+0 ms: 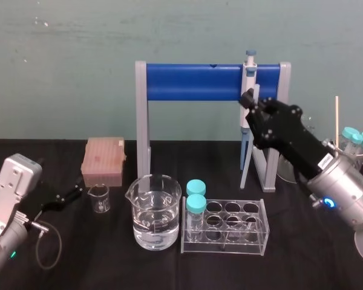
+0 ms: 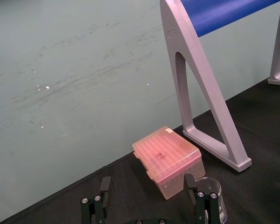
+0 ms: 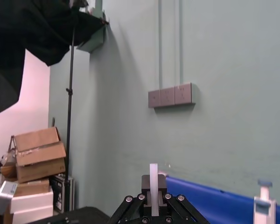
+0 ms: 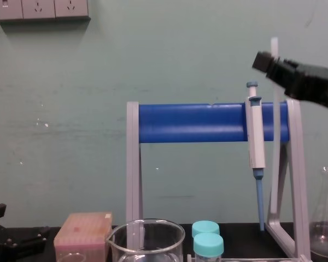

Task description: Pick up the stirring rod with one hand, then place it down.

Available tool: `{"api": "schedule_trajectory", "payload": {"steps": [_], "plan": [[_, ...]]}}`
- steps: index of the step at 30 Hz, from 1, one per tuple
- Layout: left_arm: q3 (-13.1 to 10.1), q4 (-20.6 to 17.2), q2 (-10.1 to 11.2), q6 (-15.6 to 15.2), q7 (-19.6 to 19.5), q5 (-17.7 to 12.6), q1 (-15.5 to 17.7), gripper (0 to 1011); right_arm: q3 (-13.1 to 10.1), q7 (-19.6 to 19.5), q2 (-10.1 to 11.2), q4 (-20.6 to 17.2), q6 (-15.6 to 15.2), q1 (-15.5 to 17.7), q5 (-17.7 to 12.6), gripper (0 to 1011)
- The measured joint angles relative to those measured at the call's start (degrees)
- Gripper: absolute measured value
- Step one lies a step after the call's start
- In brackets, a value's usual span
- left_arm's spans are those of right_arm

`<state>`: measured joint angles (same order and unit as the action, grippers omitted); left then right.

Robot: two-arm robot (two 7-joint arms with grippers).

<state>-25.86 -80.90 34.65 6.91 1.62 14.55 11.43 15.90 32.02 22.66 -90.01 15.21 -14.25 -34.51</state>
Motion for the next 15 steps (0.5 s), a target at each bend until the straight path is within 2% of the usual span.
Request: {"api": "schedule_trajectory", "payload": {"steps": [15], "plan": [[0.0, 0.0, 0.0, 0.0, 0.0, 0.0, 0.0, 1000, -0.7, 0.4, 1.0, -2.2, 0.2, 0.6, -0.3, 67]]}}
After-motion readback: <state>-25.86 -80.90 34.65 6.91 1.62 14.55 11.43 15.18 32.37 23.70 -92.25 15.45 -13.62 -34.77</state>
